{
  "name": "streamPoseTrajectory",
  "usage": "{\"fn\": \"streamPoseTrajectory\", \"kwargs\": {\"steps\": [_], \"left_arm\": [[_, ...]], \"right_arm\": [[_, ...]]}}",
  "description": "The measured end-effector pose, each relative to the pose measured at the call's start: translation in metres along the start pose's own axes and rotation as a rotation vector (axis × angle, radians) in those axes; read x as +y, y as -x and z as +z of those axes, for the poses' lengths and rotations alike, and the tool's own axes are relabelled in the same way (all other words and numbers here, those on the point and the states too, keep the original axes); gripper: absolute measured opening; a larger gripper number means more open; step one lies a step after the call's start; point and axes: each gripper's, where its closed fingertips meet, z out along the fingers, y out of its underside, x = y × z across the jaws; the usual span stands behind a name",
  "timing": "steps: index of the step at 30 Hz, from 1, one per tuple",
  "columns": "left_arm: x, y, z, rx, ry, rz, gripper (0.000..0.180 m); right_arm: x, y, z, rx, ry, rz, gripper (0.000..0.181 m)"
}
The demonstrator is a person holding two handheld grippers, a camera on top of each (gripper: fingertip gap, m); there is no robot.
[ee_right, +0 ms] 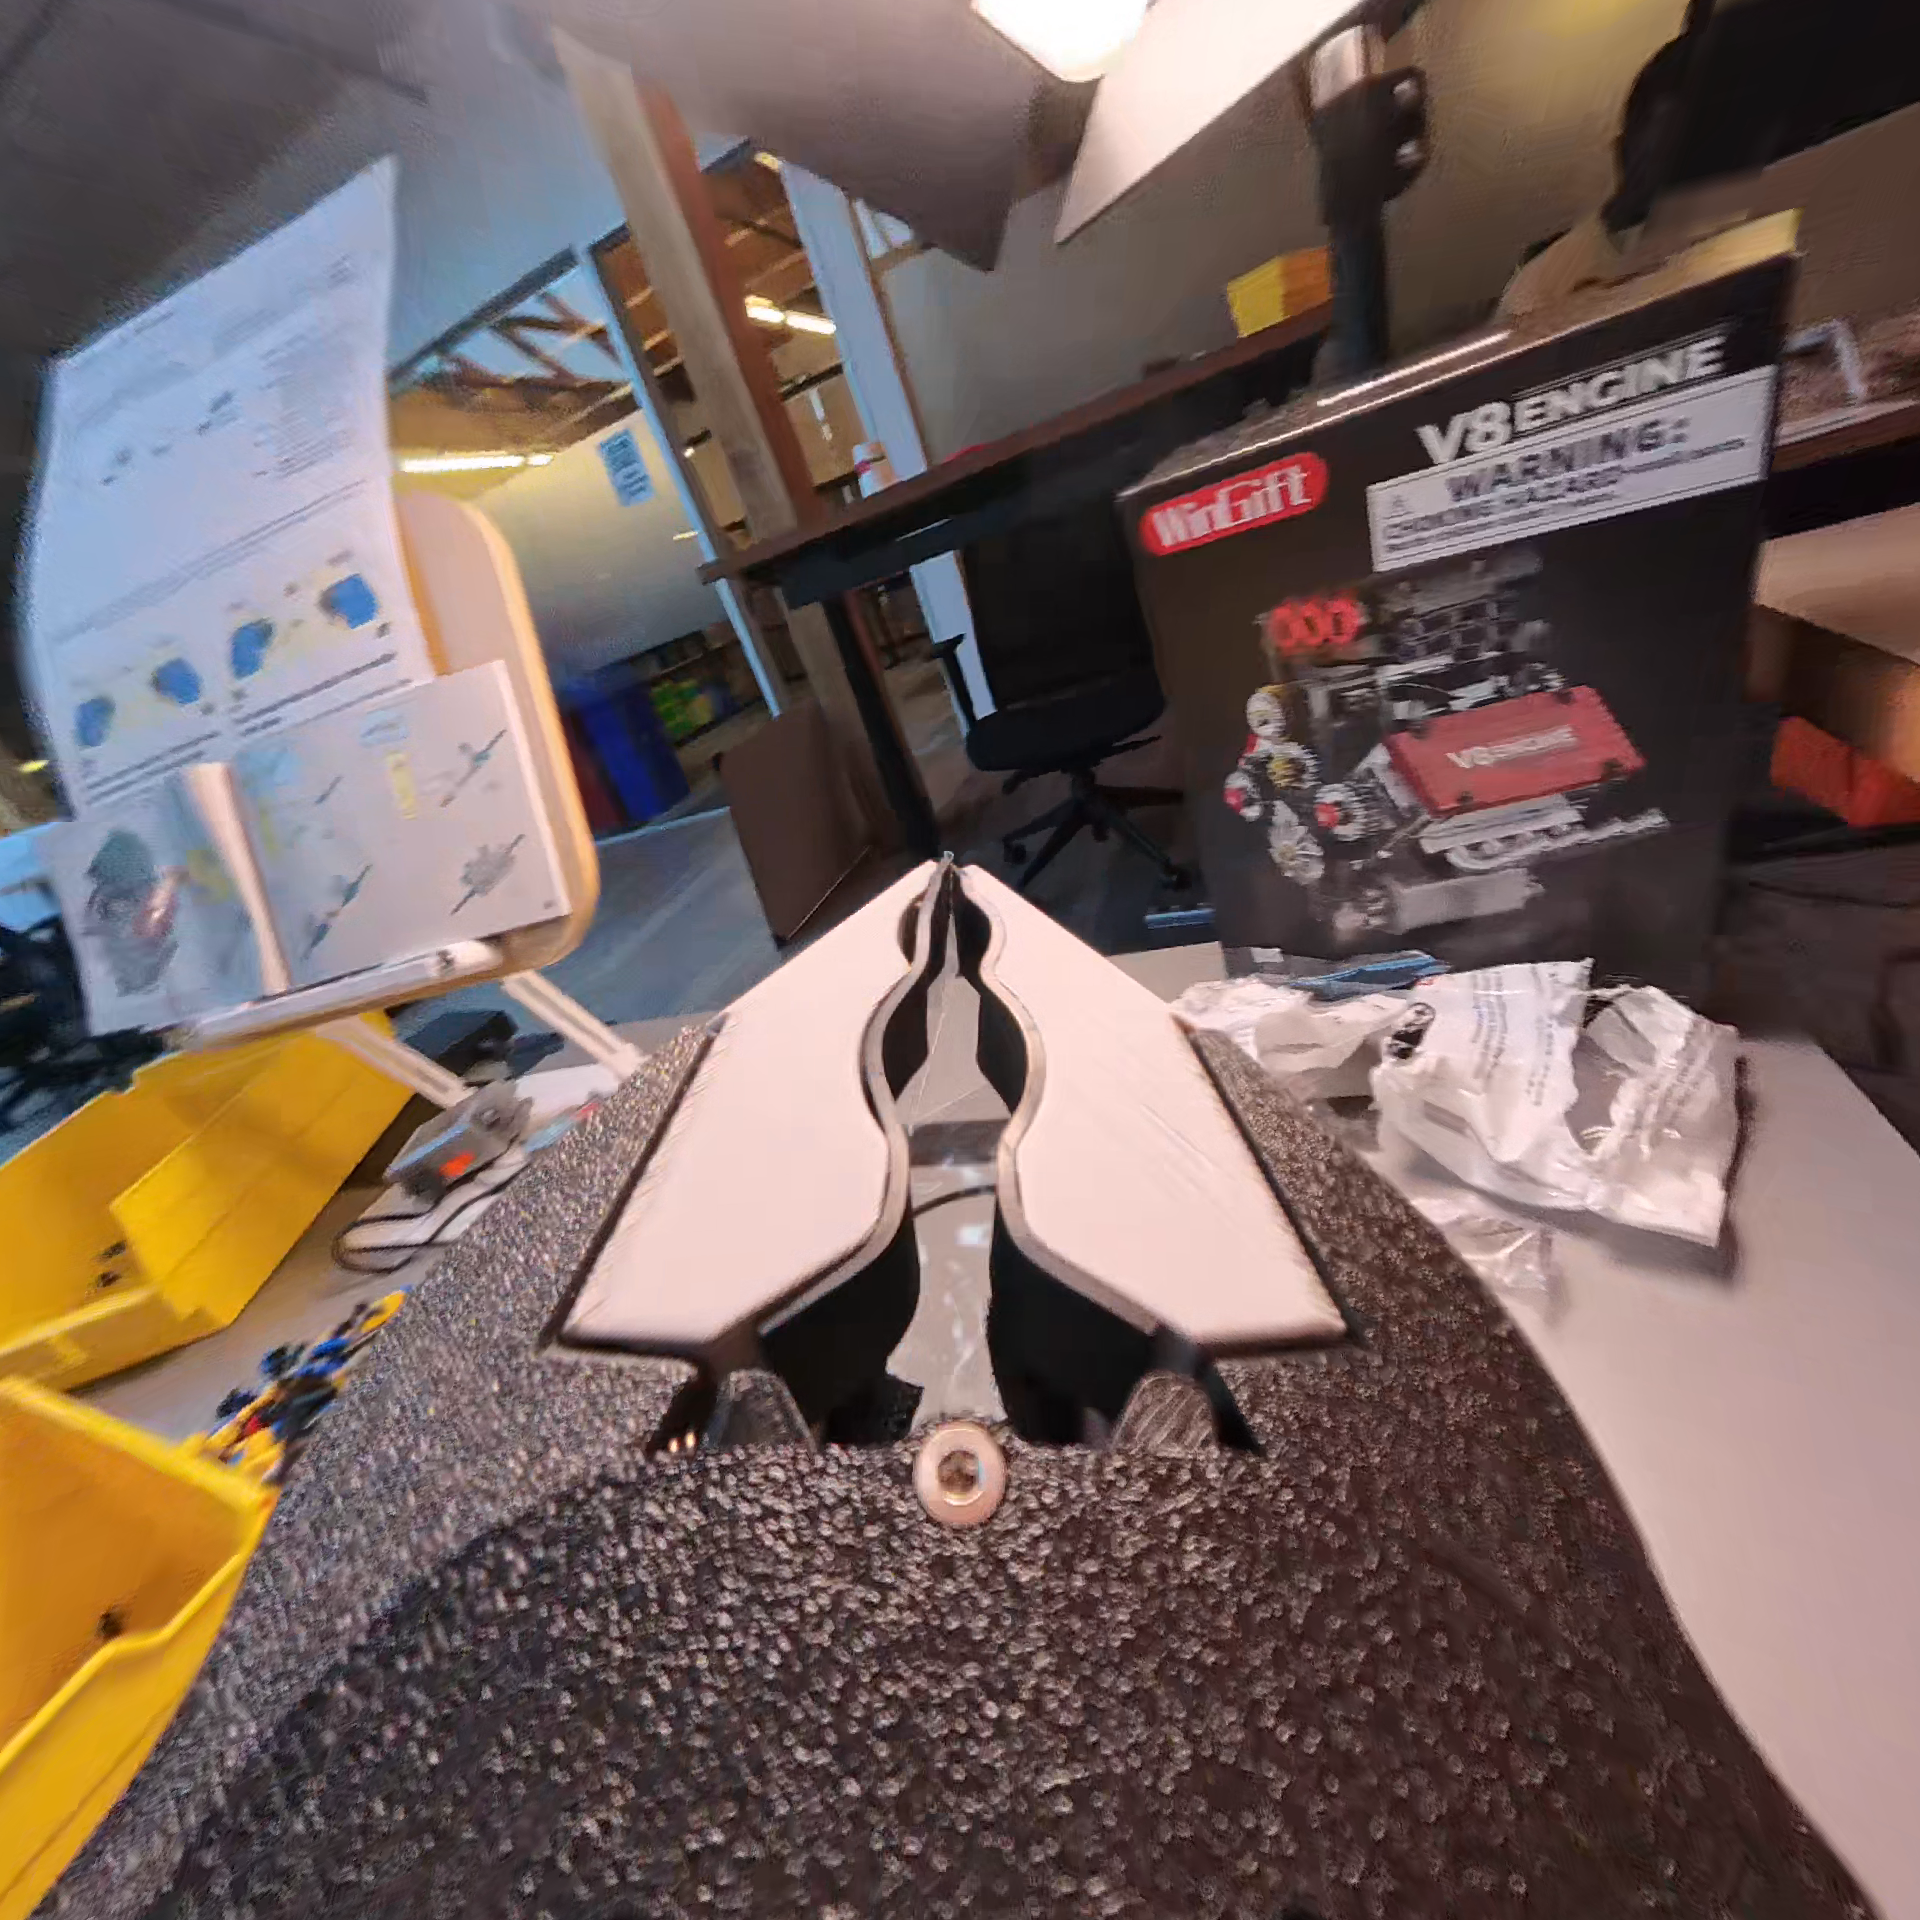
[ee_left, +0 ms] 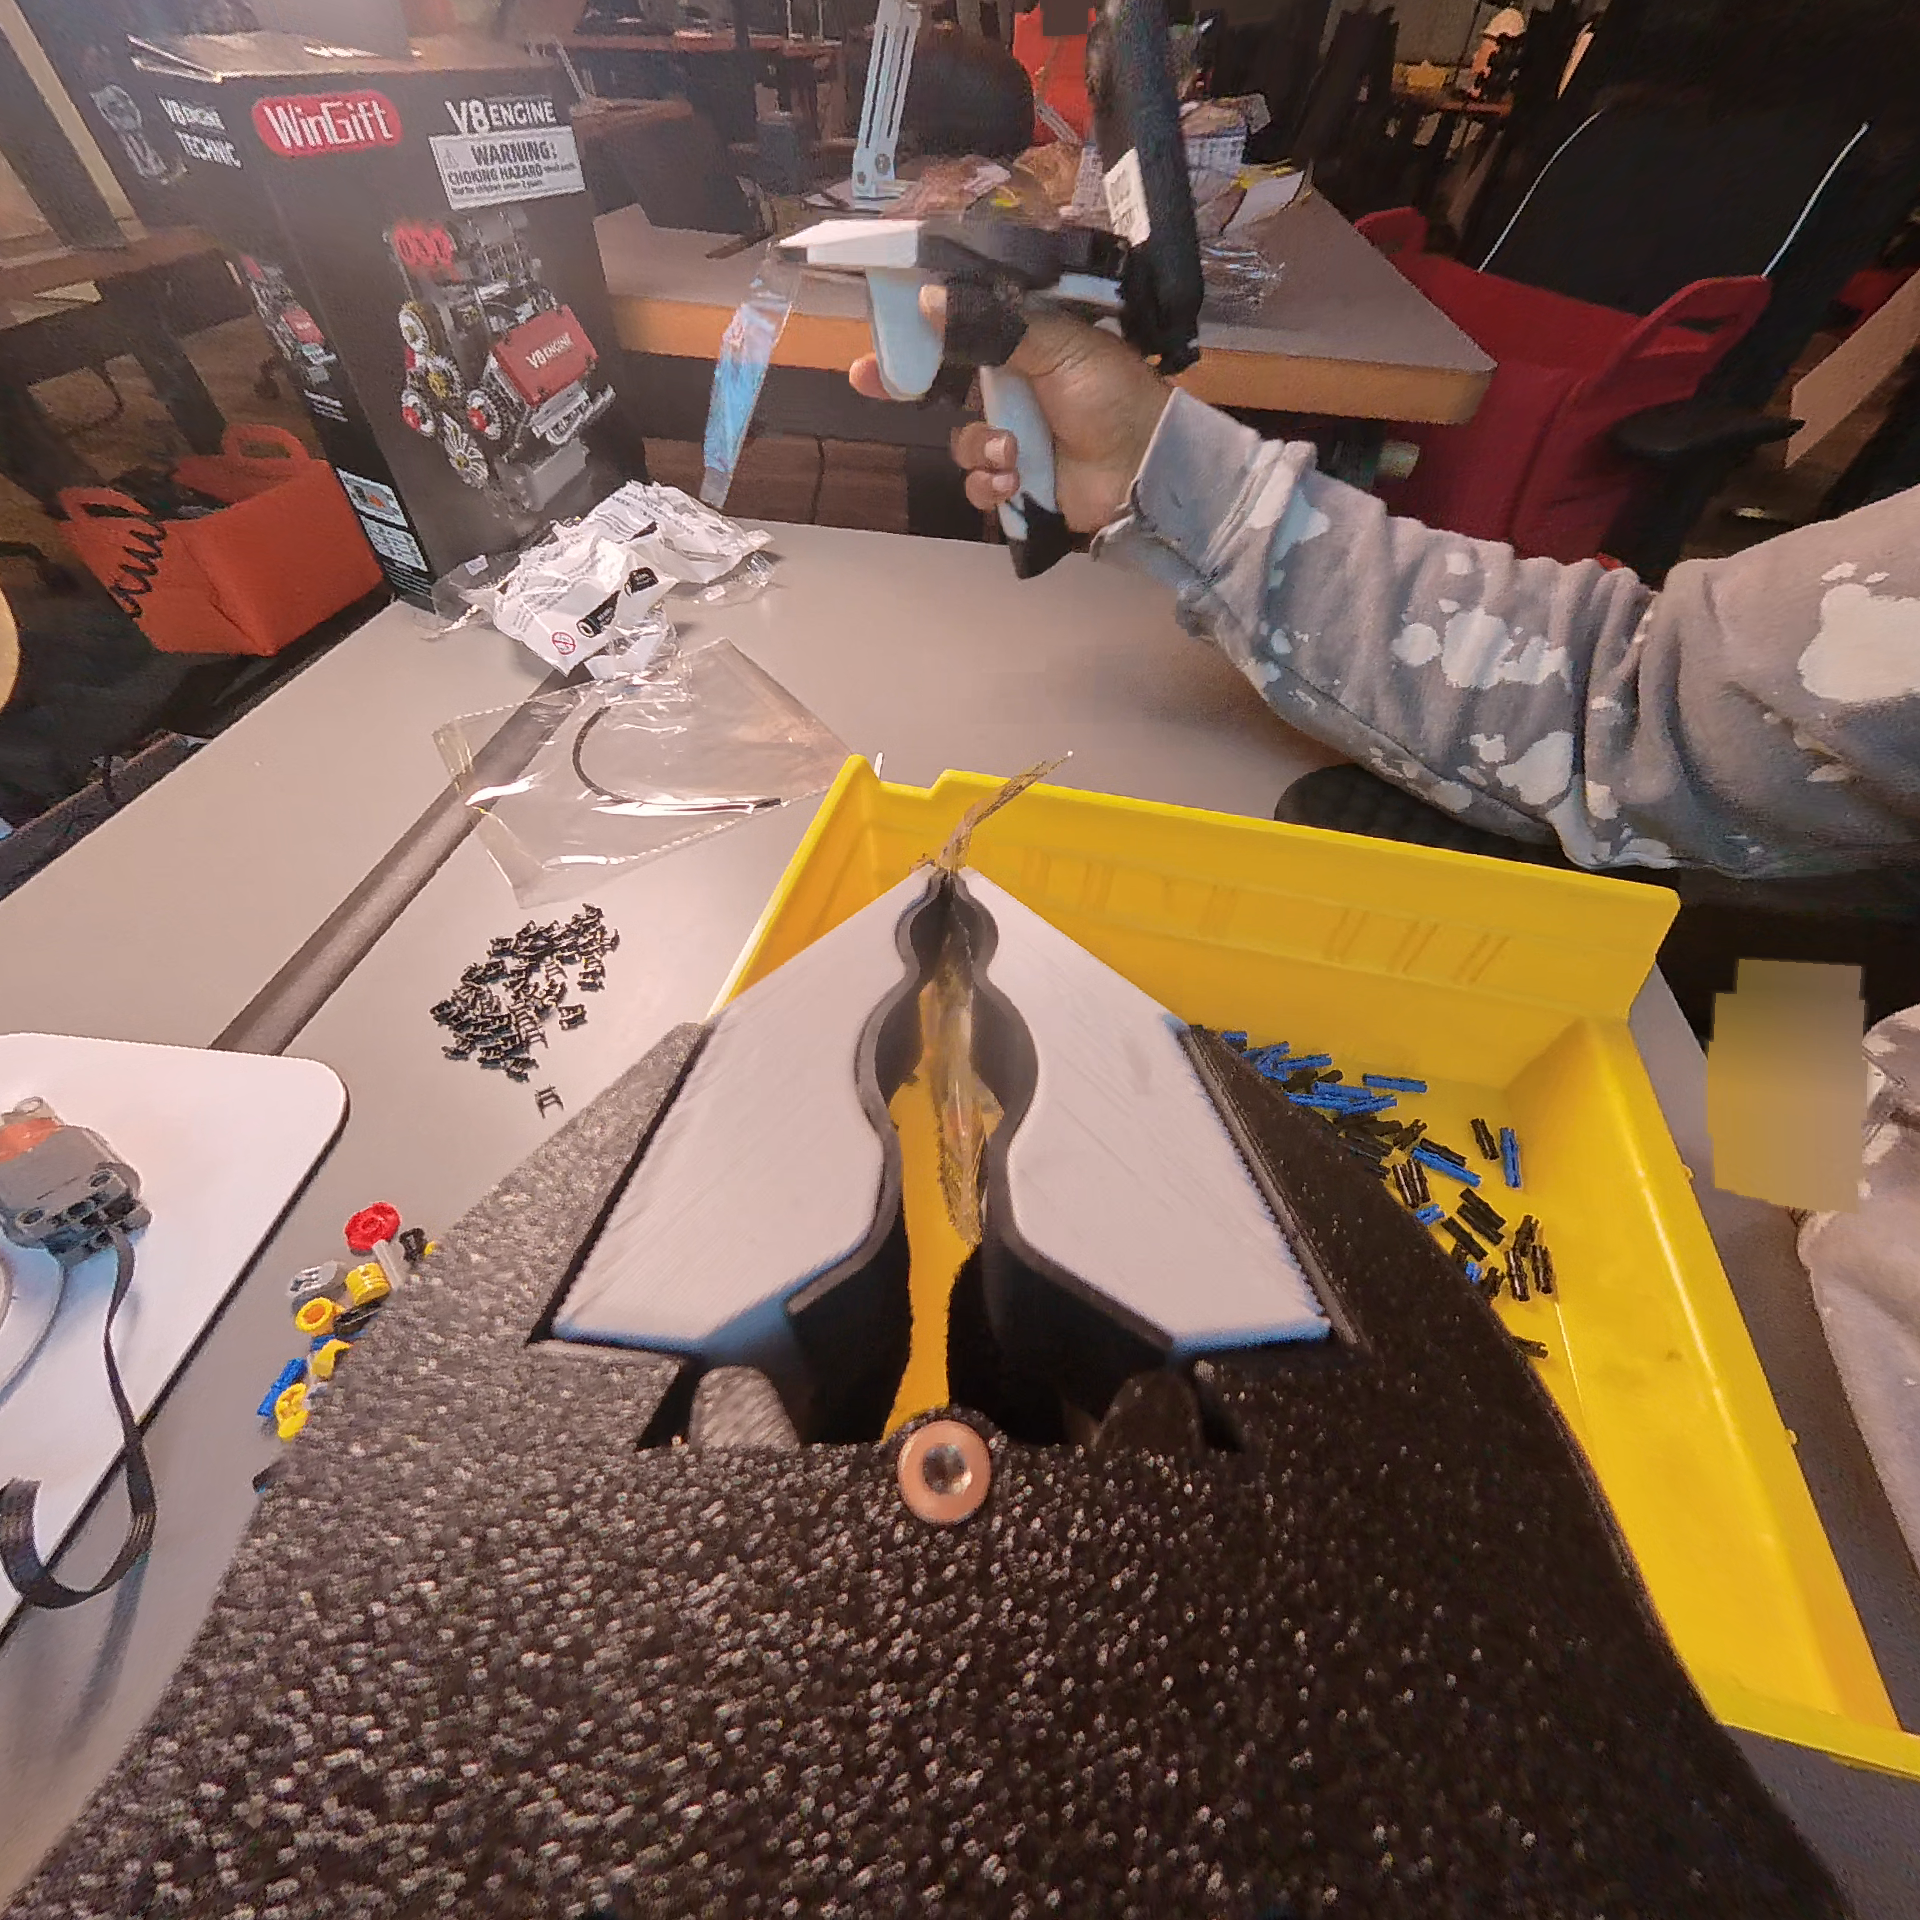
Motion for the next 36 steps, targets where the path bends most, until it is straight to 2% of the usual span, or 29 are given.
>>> {"fn": "streamPoseTrajectory", "kwargs": {"steps": [5,8,10,14,18,21,24,27,29,32,36], "left_arm": [[-0.010,-0.002,-0.004,-0.002,-0.031,0.010,0.000],[-0.011,-0.001,-0.006,0.006,-0.049,-0.003,0.000],[-0.012,0.000,-0.008,0.012,-0.061,-0.019,0.000],[-0.010,0.002,-0.009,0.025,-0.069,-0.038,0.000],[-0.013,0.001,-0.010,0.042,-0.084,-0.058,0.000],[-0.018,-0.001,-0.011,0.054,-0.102,-0.085,0.000],[-0.029,-0.005,-0.014,0.077,-0.155,-0.136,0.000],[-0.044,-0.010,-0.019,0.116,-0.234,-0.206,0.000],[-0.054,-0.016,-0.021,0.160,-0.289,-0.249,0.000],[-0.067,-0.022,-0.023,0.196,-0.358,-0.300,0.000],[-0.085,-0.035,-0.029,0.259,-0.452,-0.355,0.000]], "right_arm": [[-0.007,-0.071,0.060,0.136,-0.055,-0.016,0.000],[0.009,-0.114,0.096,0.227,0.015,-0.012,0.000],[0.034,-0.139,0.108,0.305,0.124,-0.053,0.003],[0.073,-0.147,0.109,0.316,0.320,-0.223,0.047],[0.048,-0.118,0.087,0.281,0.270,-0.373,0.071],[0.022,-0.062,0.063,0.157,0.197,-0.434,0.073],[0.019,0.042,0.025,-0.196,0.179,-0.371,0.062],[0.048,0.153,-0.038,-0.576,0.281,-0.307,0.054],[0.074,0.208,-0.080,-0.734,0.354,-0.307,0.052],[0.105,0.264,-0.121,-0.829,0.416,-0.289,0.050],[0.121,0.298,-0.133,-0.794,0.445,-0.208,0.050]]}}
